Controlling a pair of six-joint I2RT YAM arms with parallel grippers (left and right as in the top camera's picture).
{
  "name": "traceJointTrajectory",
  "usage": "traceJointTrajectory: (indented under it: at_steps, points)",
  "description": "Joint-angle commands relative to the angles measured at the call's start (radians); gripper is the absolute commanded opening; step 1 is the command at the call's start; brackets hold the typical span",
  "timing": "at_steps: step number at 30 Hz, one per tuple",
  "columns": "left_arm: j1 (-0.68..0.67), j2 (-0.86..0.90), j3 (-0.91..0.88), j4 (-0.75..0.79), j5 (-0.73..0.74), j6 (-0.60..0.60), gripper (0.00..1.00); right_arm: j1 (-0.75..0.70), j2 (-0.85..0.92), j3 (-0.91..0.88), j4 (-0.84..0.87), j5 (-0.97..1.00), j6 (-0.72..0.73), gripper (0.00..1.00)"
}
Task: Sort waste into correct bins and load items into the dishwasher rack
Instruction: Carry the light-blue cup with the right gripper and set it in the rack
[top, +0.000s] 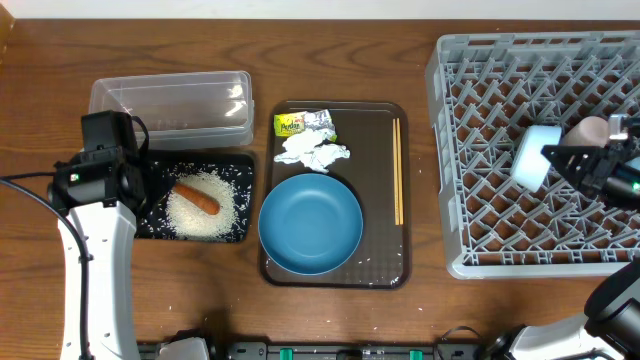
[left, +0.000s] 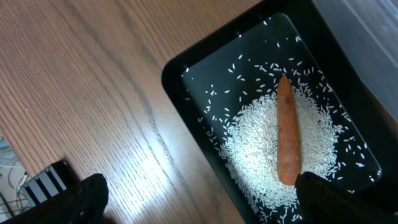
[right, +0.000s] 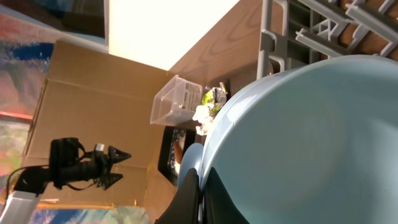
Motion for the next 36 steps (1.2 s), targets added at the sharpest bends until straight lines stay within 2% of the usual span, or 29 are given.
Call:
traceJointTrajectory:
  at_steps: [1,6,15,18,26,30,32,34,36]
  points:
    - [0.004,0.003,0.012,-0.006,-0.016,-0.005,0.98,0.008,-0.006,-0.049,0.057,-0.04,0.043,0.01]
    - [0.004,0.003,0.012,-0.006,-0.016,-0.005,0.98,-0.011,-0.006,-0.083,0.161,-0.018,0.13,0.01]
    - [0.004,0.003,0.012,-0.006,-0.016,-0.005,0.98,-0.047,-0.007,-0.082,0.187,0.032,0.238,0.01]
    - [0.004,0.003,0.012,-0.005,-0.016,-0.005,0.98,-0.055,-0.021,-0.079,0.191,0.123,0.291,0.02]
    - [0.004,0.003,0.012,-0.006,-0.016,-0.005,0.98,-0.067,-0.196,-0.074,0.282,0.415,0.6,0.06]
    - [0.004,0.003,0.012,-0.006,-0.016,-0.005,0.98,-0.056,-0.344,-0.058,0.299,0.682,0.735,0.21]
    - [0.004,0.003,0.012,-0.006,-0.016,-0.005,0.98,-0.048,-0.42,-0.058,0.296,0.757,0.781,0.48]
    - [0.004,0.003,0.012,-0.006,-0.016,-0.005,0.98,-0.04,-0.483,-0.058,0.297,0.789,0.804,0.69]
    - [0.004,0.003,0.012,-0.006,-0.016,-0.005,0.98,-0.031,-0.541,-0.058,0.299,0.799,0.803,0.82]
